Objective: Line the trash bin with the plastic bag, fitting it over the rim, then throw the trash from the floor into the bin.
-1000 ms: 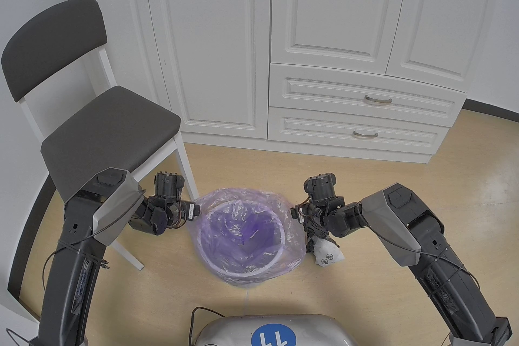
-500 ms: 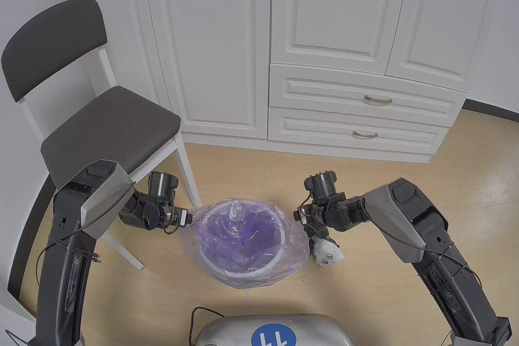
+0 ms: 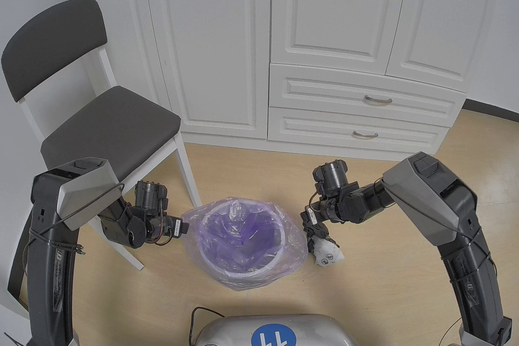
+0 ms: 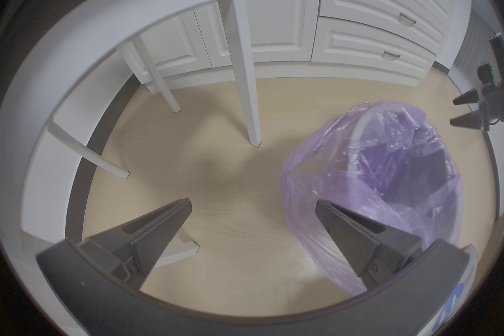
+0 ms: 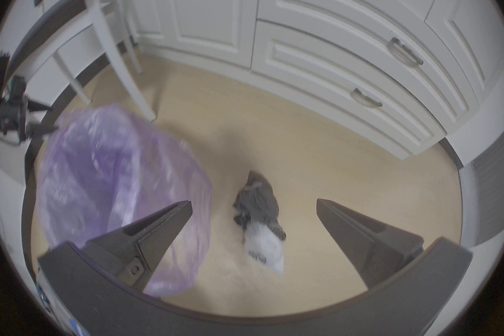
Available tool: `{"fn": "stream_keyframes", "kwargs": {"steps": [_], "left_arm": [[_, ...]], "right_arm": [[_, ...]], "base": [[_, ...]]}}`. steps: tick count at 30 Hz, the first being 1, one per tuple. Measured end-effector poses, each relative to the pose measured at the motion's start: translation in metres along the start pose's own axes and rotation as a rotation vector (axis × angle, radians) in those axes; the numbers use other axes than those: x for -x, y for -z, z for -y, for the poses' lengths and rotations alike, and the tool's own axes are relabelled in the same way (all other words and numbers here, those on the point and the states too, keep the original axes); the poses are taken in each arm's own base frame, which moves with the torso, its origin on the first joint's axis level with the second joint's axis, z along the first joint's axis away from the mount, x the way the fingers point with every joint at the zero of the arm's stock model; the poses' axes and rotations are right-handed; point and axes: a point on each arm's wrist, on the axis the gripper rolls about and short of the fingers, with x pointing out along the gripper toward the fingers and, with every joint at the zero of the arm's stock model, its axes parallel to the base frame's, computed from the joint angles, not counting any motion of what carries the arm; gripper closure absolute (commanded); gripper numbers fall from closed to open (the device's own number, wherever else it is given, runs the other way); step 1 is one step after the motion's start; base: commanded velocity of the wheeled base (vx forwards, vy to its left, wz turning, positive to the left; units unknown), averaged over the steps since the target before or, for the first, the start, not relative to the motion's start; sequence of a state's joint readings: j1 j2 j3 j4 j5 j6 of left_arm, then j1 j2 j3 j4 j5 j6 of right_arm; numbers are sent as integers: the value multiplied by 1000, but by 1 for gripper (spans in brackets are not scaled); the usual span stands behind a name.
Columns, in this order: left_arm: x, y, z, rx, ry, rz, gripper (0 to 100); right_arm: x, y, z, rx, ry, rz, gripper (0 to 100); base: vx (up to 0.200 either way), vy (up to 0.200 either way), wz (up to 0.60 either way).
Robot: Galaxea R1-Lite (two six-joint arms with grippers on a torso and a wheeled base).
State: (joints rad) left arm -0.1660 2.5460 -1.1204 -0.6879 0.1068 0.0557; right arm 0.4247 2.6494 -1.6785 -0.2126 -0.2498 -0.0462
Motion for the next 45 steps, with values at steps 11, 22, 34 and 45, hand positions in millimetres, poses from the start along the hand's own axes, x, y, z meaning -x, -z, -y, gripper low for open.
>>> {"fn": "stream_keyframes", "kwargs": {"steps": [11,22,34,45], "left_arm": [[33,11,0,8,31,112,0],[48,13,-4,15,32,130,0],[58,10,-4,21,51,170,0],[70,31,-1,-74,165,105,0]], "right_arm": [[41,58,-28,230,-120,-78,0],[44,39,-65,328,-195,-98,0],[25,-11,-86,315,-206,-41,0],[21,-19,-68,246,-176,-95,0]], "base": [[0,0,0],[0,0,0],[0,0,0],[0,0,0]]}}
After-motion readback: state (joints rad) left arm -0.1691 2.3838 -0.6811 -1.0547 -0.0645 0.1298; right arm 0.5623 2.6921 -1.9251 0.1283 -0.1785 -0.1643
